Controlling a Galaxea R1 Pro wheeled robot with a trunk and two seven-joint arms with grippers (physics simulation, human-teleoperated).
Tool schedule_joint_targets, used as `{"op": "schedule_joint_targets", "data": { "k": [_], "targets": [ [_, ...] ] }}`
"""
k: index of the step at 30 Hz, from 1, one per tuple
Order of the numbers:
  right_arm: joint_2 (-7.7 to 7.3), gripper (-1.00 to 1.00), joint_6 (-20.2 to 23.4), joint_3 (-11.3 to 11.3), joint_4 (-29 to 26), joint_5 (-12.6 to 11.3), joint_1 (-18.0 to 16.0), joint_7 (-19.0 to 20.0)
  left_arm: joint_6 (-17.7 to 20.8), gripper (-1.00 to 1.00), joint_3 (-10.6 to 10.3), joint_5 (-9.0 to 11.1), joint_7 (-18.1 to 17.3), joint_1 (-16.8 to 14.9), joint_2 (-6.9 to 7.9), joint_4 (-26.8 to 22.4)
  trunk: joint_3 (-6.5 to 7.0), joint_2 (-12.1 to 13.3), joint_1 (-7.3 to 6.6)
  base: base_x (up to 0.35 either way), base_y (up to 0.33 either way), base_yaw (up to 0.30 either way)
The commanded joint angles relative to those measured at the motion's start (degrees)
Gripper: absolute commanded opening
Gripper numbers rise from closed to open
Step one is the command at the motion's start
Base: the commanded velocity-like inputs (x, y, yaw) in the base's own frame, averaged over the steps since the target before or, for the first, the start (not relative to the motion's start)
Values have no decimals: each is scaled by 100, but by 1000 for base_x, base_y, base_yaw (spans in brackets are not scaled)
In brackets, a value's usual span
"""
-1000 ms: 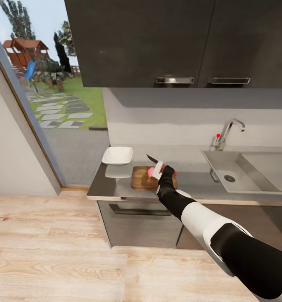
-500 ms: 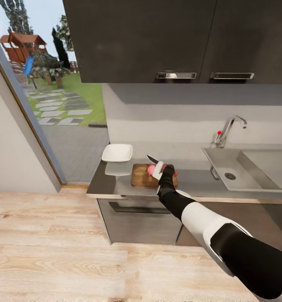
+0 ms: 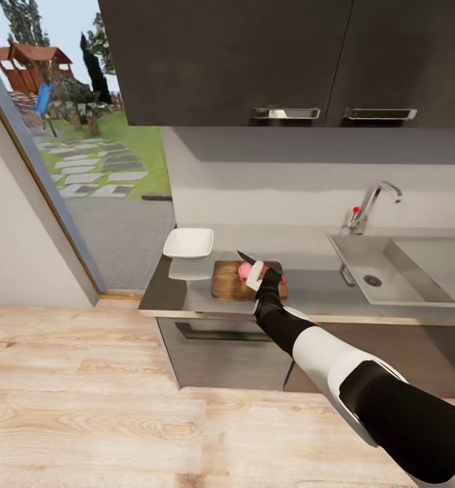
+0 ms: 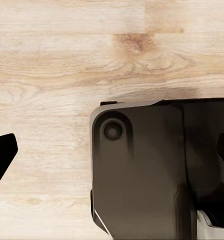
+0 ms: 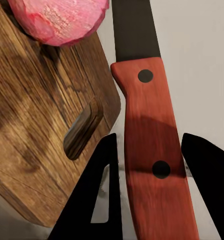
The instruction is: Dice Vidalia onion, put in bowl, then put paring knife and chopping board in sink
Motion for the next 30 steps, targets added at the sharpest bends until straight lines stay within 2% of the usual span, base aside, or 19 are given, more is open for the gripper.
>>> {"op": "schedule_joint_targets", "data": {
  "k": [1, 30],
  "targets": [
    [0, -100, 47, 37, 0, 25, -6, -3, -11, 100, -47, 52, 51, 0, 10, -11, -19, -11, 3, 0, 0, 0],
    [0, -100, 44, 37, 2, 25, -6, -8, -10, 100, -47, 52, 51, 0, 10, -15, -19, -11, 3, 0, 0, 0]
  ]
}}
